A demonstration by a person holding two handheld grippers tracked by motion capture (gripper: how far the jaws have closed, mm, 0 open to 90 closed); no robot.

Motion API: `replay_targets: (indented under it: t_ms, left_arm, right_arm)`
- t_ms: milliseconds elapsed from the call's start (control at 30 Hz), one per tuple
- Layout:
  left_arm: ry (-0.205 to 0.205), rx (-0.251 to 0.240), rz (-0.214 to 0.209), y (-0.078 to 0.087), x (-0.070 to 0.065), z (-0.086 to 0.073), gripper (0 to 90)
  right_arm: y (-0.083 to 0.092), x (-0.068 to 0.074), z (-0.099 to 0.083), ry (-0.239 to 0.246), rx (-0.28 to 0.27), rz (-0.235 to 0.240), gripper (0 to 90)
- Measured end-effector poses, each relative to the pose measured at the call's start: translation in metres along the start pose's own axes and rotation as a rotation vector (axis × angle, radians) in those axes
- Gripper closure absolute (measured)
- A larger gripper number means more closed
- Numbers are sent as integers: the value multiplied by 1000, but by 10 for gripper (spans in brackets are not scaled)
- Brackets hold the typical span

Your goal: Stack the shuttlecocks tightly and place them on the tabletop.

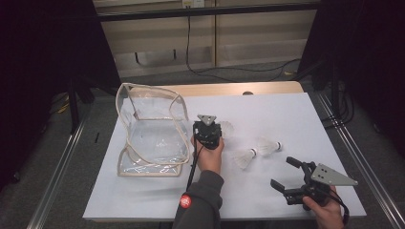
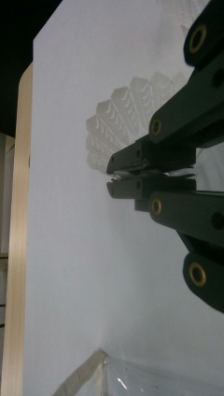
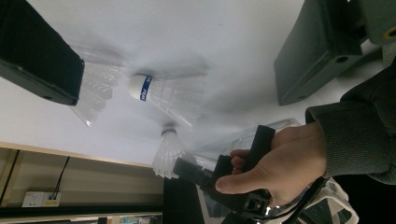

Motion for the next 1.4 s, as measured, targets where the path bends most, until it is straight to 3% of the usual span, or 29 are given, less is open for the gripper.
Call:
replay_targets:
  t_ms: [167, 467, 667, 967, 1067, 1400]
  left_arm:
    - [-3, 7, 10, 4, 2, 2, 895]
    - [-19, 24, 74, 12, 7, 3, 900]
    - [-59, 51, 113, 12, 10, 1, 900]
    - [-84, 60, 136, 14, 11, 1, 900]
    - [-98, 64, 133, 14, 10, 1, 900]
    - [-77, 51, 80, 7, 6, 3, 880]
  right_arm:
    - [0, 0, 0, 3, 3, 2, 12]
    - [0, 1, 0, -1, 0, 1, 12]
    - [0, 1, 0, -1, 1, 1, 12]
    - [0, 1, 0, 4, 2, 3, 12]
    - [0, 1, 0, 5, -1, 2, 12]
    - [0, 0, 0, 6, 4, 2, 12]
Point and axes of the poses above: each handheld gripper's, and its own axes: y roughly backward along the jaws, z roughly out of its top, x roughly to its left, the point moved 5 cm from there along -y, roughly forward along the jaws, and after that the axes turned 1 degree about -x, right-handed, at the moved point
